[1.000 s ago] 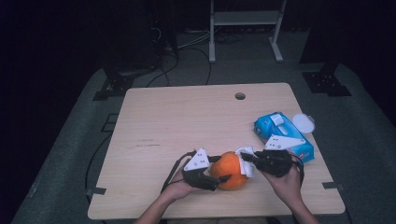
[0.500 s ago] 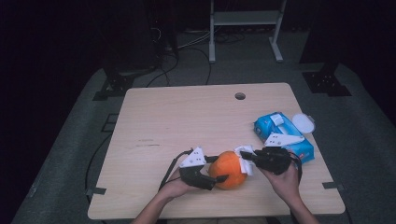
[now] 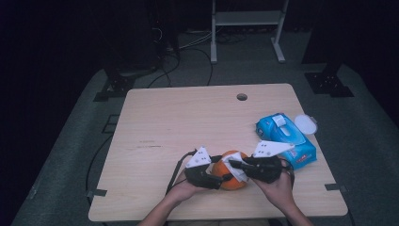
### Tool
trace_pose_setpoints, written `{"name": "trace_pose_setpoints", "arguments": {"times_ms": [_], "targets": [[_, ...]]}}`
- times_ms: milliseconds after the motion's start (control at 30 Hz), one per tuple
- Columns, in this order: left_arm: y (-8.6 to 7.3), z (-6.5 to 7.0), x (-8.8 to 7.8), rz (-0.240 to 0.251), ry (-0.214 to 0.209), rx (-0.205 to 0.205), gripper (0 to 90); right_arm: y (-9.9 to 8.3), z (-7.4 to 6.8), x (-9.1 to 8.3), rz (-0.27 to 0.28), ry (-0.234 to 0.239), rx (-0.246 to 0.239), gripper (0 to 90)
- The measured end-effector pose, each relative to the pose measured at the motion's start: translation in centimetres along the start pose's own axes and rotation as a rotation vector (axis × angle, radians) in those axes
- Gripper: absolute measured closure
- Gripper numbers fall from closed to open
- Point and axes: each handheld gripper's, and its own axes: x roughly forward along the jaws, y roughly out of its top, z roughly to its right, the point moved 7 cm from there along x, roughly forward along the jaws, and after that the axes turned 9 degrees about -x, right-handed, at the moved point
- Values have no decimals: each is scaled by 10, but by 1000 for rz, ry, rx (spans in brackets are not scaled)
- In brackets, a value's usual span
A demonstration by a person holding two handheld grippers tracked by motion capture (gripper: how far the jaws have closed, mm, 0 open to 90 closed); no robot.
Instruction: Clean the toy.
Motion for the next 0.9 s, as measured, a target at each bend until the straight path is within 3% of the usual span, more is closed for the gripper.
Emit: {"name": "trace_pose_setpoints", "arguments": {"times_ms": [100,300,400,500,567,633,733,833,900], "targets": [[1,1,-1,7,-4,-1,274,0,2,1,-11,-32,-34,855],[0,2,-3,13,-75,31,228,-10,24,-9,5,-72,38,855],[-3,-3,-4,6,-76,61,163,-13,27,-12,5,-65,47,854],[-12,-8,2,-38,-81,98,113,-13,27,-13,-1,-61,47,854],[-15,-7,9,-37,-88,102,95,-13,28,-13,-2,-62,45,854],[-17,-5,14,-44,-65,151,95,-14,29,-13,-3,-64,63,854],[-17,-4,15,-38,-25,165,213,-10,21,-10,5,-50,63,855],[-15,-2,14,-26,1,166,318,-2,-1,3,-14,5,-5,854],[-14,-3,12,-20,-1,146,345,0,-6,7,-34,-15,-56,853]]}}
